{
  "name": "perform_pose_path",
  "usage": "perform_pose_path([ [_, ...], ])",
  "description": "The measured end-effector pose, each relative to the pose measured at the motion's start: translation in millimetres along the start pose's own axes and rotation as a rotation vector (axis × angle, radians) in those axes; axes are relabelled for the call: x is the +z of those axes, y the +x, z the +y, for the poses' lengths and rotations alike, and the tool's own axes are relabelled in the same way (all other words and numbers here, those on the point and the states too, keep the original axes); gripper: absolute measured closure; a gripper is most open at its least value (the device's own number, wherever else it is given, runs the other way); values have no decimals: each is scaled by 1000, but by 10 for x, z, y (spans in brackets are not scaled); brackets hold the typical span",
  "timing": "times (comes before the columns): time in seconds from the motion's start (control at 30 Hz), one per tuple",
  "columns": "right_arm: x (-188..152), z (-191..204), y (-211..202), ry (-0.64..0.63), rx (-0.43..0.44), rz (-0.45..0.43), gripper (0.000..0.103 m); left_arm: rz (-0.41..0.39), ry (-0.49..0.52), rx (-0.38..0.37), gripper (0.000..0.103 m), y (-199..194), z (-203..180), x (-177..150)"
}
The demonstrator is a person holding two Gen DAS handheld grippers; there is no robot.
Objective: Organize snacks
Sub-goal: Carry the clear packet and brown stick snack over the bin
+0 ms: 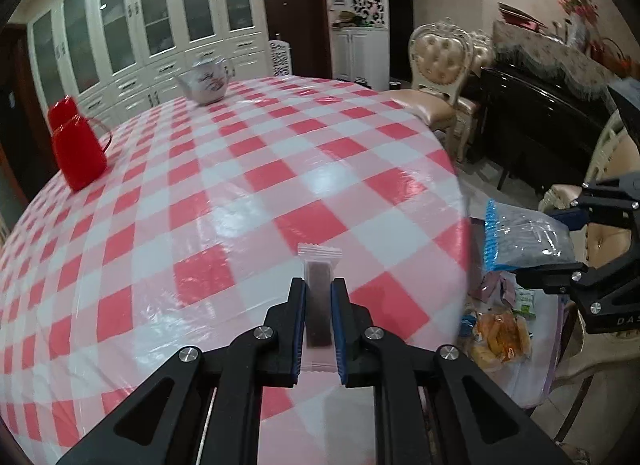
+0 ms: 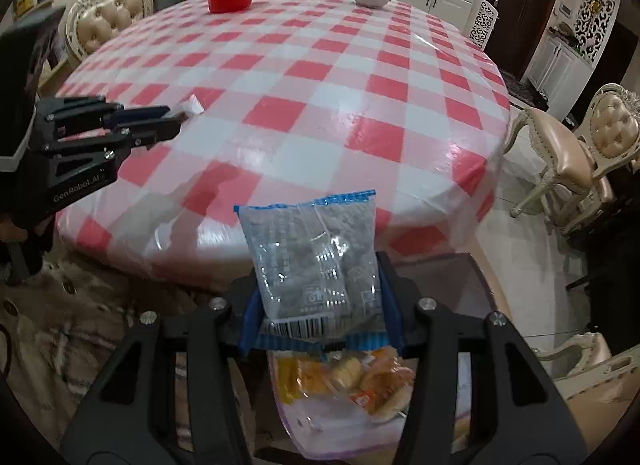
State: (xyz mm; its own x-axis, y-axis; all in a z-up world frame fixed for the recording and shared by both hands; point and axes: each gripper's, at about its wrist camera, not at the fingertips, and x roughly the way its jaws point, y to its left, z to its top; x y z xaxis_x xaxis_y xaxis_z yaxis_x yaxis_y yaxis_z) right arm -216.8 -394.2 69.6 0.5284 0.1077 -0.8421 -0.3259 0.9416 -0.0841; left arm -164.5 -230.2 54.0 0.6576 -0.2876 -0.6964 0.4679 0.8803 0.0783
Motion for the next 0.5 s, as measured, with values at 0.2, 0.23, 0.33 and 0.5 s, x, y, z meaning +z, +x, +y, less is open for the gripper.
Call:
perform_pose_path([
  [0.2, -23, -41, -234, -10, -19, -30, 49, -54, 63, -49, 90, -239, -284, 229],
  [0.23, -22, -40, -277, -9, -24, -37, 49, -76, 85, -50, 90, -301, -354, 283],
  [0.33, -40, -45, -417, 5, -31, -58, 49, -110, 128, -97, 90, -410, -537, 408],
  [0.5, -184, -201, -544, 63, -72, -61, 49, -117, 197, -170, 90, -410, -839, 529],
])
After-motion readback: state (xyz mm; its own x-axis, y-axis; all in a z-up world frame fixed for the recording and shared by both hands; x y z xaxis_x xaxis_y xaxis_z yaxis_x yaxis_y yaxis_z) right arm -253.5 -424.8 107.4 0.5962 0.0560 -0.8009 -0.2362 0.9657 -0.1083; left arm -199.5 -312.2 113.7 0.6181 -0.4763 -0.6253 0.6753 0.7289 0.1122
